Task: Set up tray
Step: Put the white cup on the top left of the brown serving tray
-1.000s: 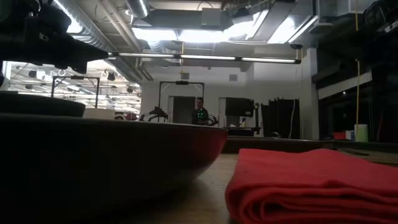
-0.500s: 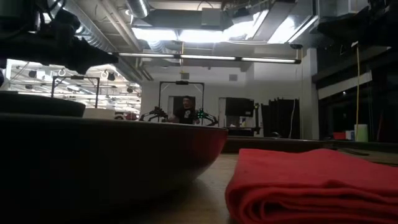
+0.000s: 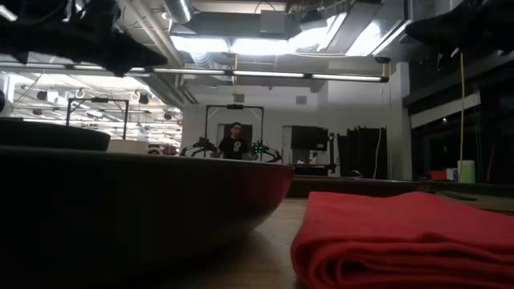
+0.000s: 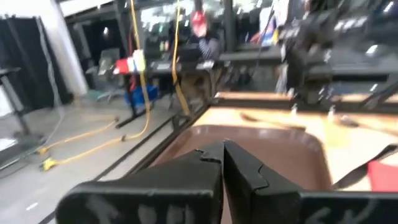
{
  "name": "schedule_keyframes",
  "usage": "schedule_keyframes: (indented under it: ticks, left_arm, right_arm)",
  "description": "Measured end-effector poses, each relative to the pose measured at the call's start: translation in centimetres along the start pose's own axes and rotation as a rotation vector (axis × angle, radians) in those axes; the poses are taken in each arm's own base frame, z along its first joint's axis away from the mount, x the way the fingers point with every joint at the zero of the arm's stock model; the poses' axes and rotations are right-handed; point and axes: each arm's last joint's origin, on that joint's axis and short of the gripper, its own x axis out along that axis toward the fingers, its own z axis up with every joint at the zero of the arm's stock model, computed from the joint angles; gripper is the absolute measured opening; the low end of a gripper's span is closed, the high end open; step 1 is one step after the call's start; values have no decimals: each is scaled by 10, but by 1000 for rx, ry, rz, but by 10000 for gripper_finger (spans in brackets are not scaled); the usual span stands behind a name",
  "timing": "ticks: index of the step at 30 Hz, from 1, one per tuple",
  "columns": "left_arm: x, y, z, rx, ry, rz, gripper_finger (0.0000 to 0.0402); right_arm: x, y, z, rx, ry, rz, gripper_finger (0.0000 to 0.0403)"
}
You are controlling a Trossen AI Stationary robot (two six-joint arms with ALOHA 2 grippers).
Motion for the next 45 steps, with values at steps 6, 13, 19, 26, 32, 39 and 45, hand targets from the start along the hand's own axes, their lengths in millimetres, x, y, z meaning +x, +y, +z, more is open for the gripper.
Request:
schedule_keyframes:
  ticks: [6,13,19,26,32,39,45]
  left_arm:
    - [14,-2,21,11,121,-1,1]
    - [29,-5,36,2,237,-5,2]
    - [32,-4,48,-51,348,15,2]
    - [42,-4,56,22,394,63,18]
    - [54,5,54,41,433,158,50]
    - [62,8,46,55,482,153,105]
    - [63,6,44,52,493,120,160]
  right_arm:
    - [19,12,15,-195,89,75,13]
    - [40,20,2,-280,230,-28,13]
    - [54,19,-6,-296,258,-75,13]
    - [61,10,-9,-294,275,-132,13]
    - [63,7,-11,-274,286,-105,13]
    - [64,7,-11,-258,284,-51,13]
    - [64,7,-11,-233,283,-55,13]
